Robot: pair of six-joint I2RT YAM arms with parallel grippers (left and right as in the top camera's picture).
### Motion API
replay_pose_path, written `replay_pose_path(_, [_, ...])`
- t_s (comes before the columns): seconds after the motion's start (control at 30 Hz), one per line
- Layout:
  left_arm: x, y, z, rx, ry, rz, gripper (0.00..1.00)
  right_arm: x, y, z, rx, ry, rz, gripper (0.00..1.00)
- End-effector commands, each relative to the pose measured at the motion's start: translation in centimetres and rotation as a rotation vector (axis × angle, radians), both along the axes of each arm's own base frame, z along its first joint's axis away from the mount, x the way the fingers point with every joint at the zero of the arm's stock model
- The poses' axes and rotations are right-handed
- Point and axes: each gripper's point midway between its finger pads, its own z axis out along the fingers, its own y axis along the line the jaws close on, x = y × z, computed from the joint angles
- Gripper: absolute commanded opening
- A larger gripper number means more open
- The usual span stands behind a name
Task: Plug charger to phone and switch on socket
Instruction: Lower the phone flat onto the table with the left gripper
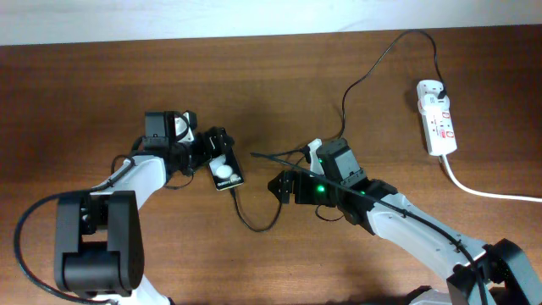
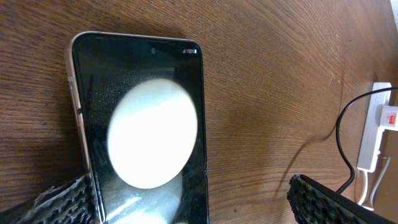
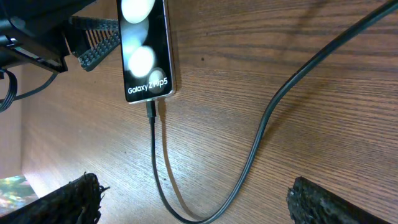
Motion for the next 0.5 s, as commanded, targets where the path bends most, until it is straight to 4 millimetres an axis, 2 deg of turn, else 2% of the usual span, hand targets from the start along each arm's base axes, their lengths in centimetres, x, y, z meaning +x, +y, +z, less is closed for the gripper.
replay_pose_path(0.0, [-0.3,0.0,-0.5,0.044,0.008,0.001,1.0,0.3,-0.2,0.5,-0.004,-0.025,-0.002,0.99])
replay_pose_path(0.2, [-0.4,-2.0,-0.3,0.044,-0.015,-0.046,1.0,0.3,-0.2,0.5,-0.004,-0.025,-0.002,0.99])
replay_pose_path(0.47, [-0.2,-2.1,-0.1,0.043,-0.028,-0.049,1.0,0.3,-0.2,0.5,-0.004,-0.025,-0.002,0.98])
